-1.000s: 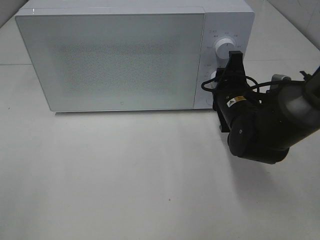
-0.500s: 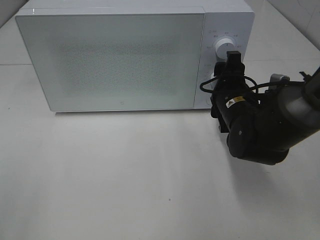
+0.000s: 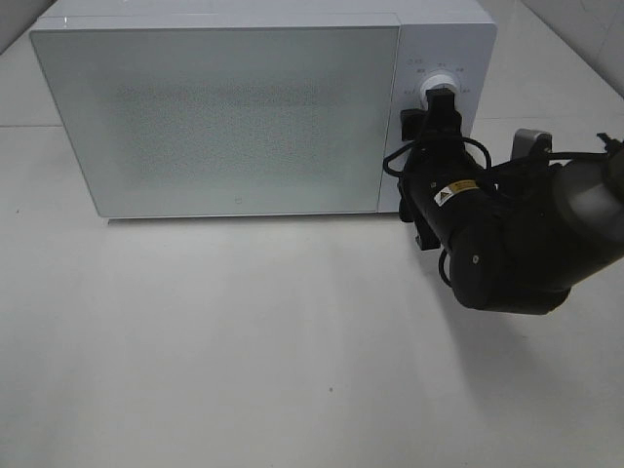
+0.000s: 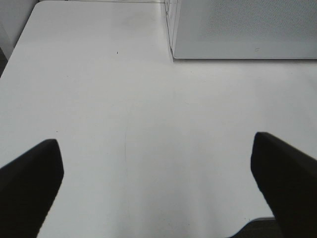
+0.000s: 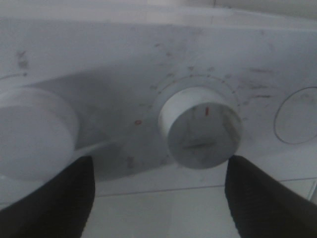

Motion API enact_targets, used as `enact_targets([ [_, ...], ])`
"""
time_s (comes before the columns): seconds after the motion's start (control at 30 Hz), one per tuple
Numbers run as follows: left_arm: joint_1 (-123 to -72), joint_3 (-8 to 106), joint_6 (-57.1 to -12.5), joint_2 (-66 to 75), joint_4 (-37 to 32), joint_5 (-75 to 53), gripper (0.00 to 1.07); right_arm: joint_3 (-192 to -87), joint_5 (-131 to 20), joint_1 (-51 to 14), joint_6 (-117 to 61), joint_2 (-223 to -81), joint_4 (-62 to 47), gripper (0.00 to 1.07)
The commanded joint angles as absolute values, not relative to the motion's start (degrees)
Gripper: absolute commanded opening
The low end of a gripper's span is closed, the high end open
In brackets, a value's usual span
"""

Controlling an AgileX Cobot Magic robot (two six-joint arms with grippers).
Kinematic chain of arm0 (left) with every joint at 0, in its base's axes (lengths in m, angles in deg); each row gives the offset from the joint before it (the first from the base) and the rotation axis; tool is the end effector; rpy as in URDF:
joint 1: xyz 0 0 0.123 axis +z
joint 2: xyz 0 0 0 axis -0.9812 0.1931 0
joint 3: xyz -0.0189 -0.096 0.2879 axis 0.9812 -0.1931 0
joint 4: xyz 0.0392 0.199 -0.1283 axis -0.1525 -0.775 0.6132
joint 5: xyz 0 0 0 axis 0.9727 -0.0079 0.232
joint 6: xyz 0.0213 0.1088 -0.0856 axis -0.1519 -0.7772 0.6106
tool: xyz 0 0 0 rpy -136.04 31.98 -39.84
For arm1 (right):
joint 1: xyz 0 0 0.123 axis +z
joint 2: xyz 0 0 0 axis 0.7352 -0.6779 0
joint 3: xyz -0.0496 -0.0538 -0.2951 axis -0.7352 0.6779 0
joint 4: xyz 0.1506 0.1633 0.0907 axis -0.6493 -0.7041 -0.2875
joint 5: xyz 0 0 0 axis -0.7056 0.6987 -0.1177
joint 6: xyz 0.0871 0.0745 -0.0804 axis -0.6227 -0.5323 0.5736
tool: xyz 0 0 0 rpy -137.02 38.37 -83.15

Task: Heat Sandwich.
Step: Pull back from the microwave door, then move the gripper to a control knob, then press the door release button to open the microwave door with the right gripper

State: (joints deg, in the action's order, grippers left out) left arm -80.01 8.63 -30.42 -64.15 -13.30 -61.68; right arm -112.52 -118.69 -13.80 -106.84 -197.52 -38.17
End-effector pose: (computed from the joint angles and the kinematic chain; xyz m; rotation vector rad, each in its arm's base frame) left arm 0.0058 -0.0083 0.2538 0.0146 2.0333 -0.0976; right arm 0.3627 0.1607 0.1579 1.1564 1.3710 1.1778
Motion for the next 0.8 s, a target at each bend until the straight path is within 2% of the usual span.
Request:
enact_targets([
  [0.03, -80.3, 8.5, -30.4, -65.1, -13.1, -61.6, 0.98, -110.6, -117.3, -14.0, -105.1, -194.1, -37.3, 0.74],
  [0.43, -80.3, 8.5, -30.4, -65.1, -13.1, -61.6, 0.98, -104.4, -101.9, -14.0, -95.3, -185.5, -31.2, 0.74],
  [0.73, -80.3, 8.5, -30.4, -65.1, -13.1, -61.6, 0.98, -104.5, -82.2, -14.4, -71.0, -176.2, -30.0, 0.73],
  [0.8, -80.3, 8.5, -30.4, -65.1, -13.1, -61.6, 0.98, -104.5, -75.4, -16.0, -62.0, -173.5, -29.7, 0.73],
])
